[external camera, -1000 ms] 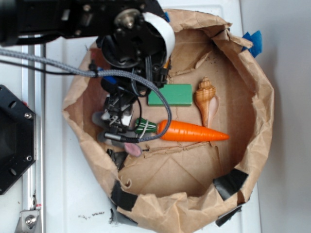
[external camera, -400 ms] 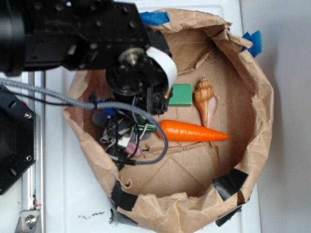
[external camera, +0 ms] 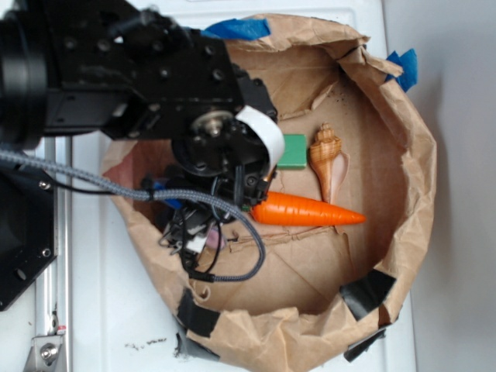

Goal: Grab the gray animal.

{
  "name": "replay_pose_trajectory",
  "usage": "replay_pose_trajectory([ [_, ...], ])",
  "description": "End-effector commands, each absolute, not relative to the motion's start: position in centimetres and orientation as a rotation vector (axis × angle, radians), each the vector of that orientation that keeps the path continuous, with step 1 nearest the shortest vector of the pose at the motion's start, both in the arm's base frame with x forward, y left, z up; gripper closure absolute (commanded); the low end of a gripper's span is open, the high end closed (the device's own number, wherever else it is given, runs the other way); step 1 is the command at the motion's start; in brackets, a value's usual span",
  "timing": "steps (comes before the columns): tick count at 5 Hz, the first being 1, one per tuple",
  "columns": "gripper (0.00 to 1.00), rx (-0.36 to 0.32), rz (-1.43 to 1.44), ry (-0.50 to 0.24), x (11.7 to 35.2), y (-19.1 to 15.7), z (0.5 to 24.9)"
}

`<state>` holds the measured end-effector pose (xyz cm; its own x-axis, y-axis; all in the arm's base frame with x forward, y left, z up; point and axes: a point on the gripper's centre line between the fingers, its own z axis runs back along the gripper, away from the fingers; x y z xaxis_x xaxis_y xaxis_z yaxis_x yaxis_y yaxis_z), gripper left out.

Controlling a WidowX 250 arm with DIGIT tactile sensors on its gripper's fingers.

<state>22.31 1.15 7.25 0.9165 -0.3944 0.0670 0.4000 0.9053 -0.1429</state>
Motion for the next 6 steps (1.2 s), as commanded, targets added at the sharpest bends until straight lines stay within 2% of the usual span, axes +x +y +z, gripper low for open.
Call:
replay_pose_trajectory([
  [1,0.00,-0.115,-0.440,-0.090,22.6,0.1,6.5],
  [2,0.00,-0.118,-0.442,-0.042,22.4,0.1,4.6],
  [5,0.00,-0.128,-0.419,-0.028,22.5,0.4,3.9],
  [6,1.00,-0.119,-0.390,-0.031,22.5,0.6,4.0],
])
